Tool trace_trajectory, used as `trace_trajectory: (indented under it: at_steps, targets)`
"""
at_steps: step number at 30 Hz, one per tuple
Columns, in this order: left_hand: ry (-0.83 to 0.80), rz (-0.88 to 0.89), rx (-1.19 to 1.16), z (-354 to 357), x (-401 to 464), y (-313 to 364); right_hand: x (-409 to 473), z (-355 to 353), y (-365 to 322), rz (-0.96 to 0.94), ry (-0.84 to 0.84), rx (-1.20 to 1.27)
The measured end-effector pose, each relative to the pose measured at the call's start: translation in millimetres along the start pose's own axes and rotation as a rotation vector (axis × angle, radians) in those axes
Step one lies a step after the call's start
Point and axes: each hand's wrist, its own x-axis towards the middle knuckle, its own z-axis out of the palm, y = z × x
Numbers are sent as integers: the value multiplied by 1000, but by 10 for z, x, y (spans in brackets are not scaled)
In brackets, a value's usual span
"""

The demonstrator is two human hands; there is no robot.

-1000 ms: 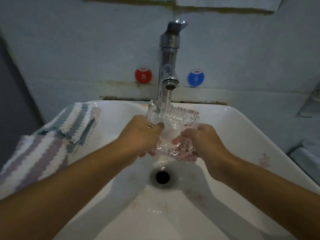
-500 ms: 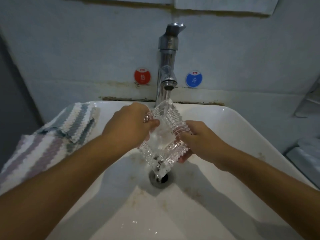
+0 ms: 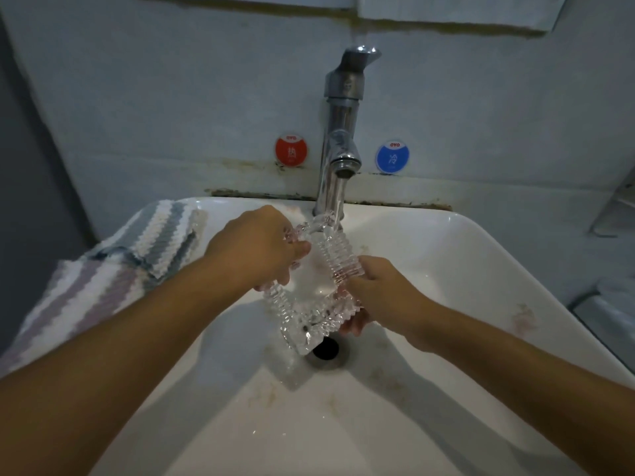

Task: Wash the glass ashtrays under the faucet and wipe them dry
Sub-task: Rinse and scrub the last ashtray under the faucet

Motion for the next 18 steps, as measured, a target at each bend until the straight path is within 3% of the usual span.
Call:
trace_trajectory:
  at_steps: [12, 18]
  targets:
    - [9, 10, -5, -32, -1, 11, -51, 23, -52, -16, 4, 28]
    - [30, -15, -55, 29, -21, 35, -33, 2, -17, -22, 95, 22]
